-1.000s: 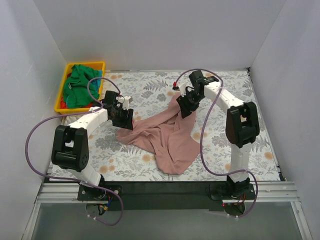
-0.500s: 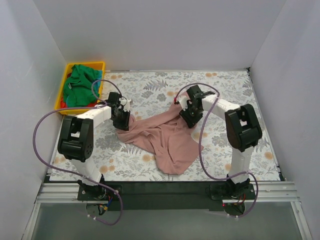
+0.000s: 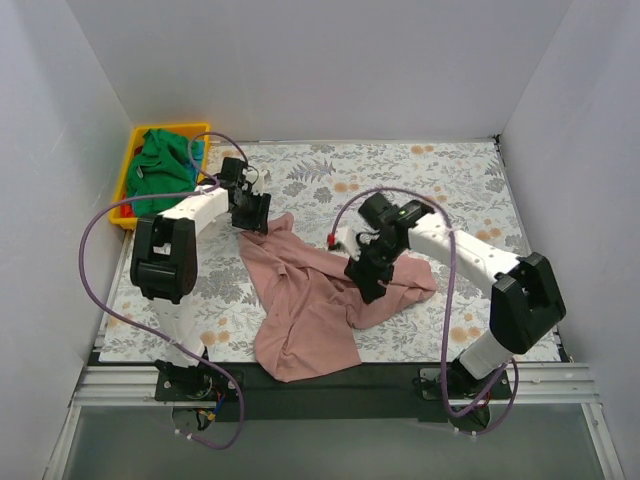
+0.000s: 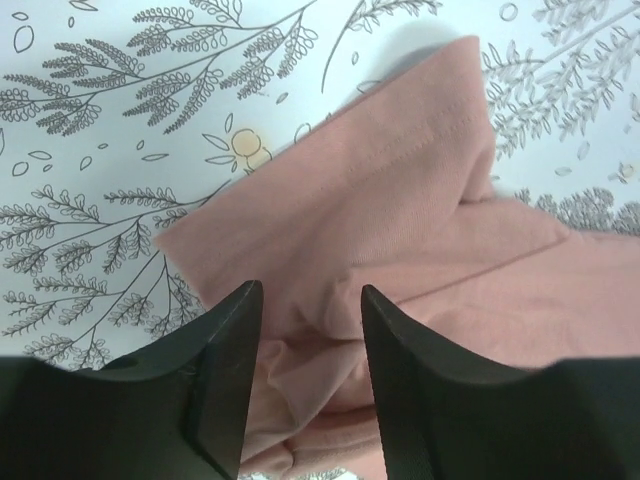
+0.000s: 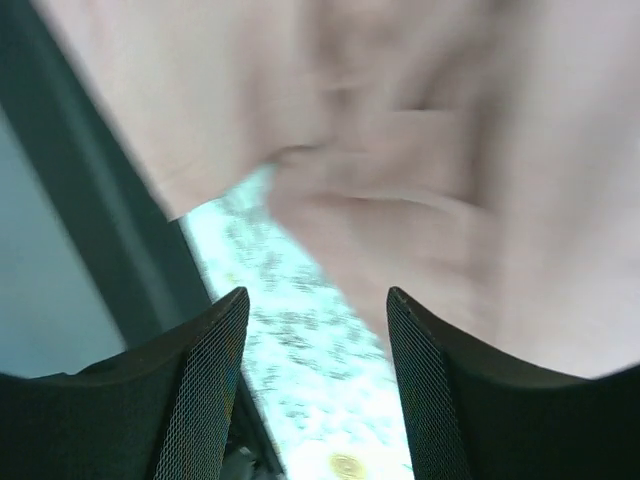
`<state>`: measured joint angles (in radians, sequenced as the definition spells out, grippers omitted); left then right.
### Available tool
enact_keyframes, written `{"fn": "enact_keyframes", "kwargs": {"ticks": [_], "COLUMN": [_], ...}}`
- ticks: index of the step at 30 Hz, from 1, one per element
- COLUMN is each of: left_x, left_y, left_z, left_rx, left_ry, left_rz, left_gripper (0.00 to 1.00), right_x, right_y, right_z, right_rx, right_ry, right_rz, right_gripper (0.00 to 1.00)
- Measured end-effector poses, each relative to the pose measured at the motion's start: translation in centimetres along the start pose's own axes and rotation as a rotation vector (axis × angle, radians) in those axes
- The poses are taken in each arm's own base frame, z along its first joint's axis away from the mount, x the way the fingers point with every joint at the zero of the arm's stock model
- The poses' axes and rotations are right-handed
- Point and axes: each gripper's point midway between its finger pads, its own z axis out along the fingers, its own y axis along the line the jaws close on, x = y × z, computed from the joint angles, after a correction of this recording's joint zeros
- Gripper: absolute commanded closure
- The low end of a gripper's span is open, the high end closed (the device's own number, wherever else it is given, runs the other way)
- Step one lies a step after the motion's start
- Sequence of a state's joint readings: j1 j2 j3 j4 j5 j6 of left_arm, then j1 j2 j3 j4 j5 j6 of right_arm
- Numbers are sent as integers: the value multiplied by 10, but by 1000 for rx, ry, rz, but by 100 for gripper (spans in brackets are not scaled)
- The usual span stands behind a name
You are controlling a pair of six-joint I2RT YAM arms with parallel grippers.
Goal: Fold and stack the t-shirts
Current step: Flatten the tshirt out
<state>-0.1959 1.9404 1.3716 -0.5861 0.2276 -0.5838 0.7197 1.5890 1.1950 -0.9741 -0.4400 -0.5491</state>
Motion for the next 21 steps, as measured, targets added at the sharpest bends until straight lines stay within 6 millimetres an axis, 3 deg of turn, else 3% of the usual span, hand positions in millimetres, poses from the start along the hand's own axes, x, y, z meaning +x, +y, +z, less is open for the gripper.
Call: {"fn": "enact_keyframes", "kwargs": {"ticks": [3, 6, 10, 12, 16, 21], "left_x": [-1, -1, 3, 12, 47, 83], "left_y": [-5, -18, -53, -73, -97, -101], "left_z": [-11, -36, -77, -87, -82, -68], "left_rx": [46, 108, 200, 243, 306, 323], "left_ry": [-11, -62, -144, -160, -97, 1], "left_rz": [-11, -5, 81, 140, 202, 200], "left_gripper": [55, 55, 55, 54, 54, 54], "right_x": [-11, 14, 56, 72, 100, 120], "right_y": [-43, -78, -98, -104, -115, -113], "right_z": [-47, -74, -74, -73, -76, -69], "right_rx": [144, 271, 307, 307, 318, 298], "right_ry": [-125, -129, -45, -16, 15, 52], "right_rz": [69, 161, 258, 298, 346, 353], "right_gripper": [42, 51, 52, 52, 52, 51]}}
